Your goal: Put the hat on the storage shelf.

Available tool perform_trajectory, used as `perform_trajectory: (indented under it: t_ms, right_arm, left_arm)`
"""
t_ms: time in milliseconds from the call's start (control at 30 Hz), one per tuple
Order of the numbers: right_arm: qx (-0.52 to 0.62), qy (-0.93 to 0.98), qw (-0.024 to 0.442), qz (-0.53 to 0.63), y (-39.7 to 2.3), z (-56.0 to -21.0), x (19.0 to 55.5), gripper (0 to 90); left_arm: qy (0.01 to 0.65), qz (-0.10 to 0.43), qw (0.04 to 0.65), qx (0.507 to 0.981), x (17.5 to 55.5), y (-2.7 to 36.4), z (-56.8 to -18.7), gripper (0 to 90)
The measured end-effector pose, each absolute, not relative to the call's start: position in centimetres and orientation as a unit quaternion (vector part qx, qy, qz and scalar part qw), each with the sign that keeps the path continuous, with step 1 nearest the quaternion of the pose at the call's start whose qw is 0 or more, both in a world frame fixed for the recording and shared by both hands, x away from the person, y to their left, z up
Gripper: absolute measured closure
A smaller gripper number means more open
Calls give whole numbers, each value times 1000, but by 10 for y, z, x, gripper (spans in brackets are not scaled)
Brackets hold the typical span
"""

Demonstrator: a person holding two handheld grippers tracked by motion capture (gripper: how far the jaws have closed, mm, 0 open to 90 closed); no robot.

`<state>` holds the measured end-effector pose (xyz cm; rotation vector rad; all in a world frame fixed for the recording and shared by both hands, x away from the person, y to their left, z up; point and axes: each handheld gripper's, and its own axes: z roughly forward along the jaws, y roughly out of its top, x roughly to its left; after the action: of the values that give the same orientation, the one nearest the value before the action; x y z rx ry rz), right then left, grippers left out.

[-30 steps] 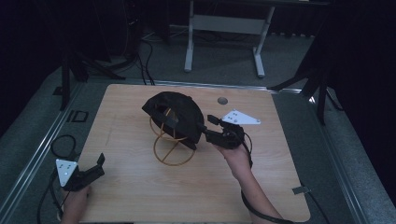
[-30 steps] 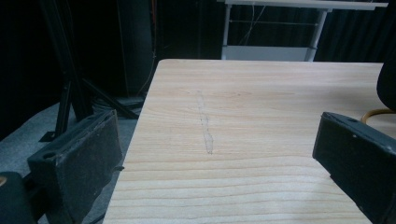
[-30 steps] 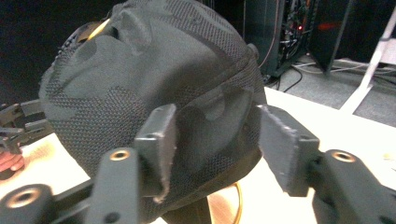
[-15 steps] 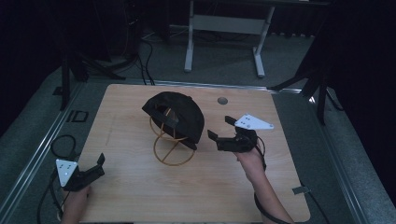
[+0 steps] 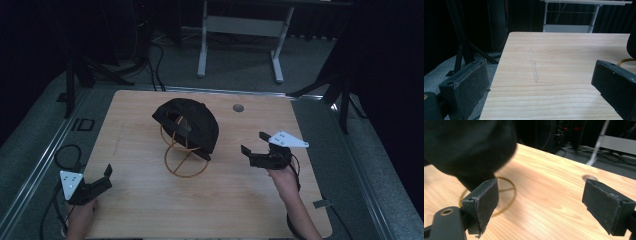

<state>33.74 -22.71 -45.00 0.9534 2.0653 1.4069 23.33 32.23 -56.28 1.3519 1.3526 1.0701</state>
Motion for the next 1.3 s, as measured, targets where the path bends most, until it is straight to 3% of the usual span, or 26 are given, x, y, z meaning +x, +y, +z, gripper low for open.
perform_trajectory:
  t_ms: [1133, 1300]
  right_arm:
    - [448, 725, 277, 444, -348, -522, 299, 136]
    - [464, 708, 306, 436, -361, -527, 290, 136]
  left_arm:
    - [550, 435, 457, 548, 233, 322, -563, 17]
    - [550, 435, 457, 548, 233, 322, -563, 17]
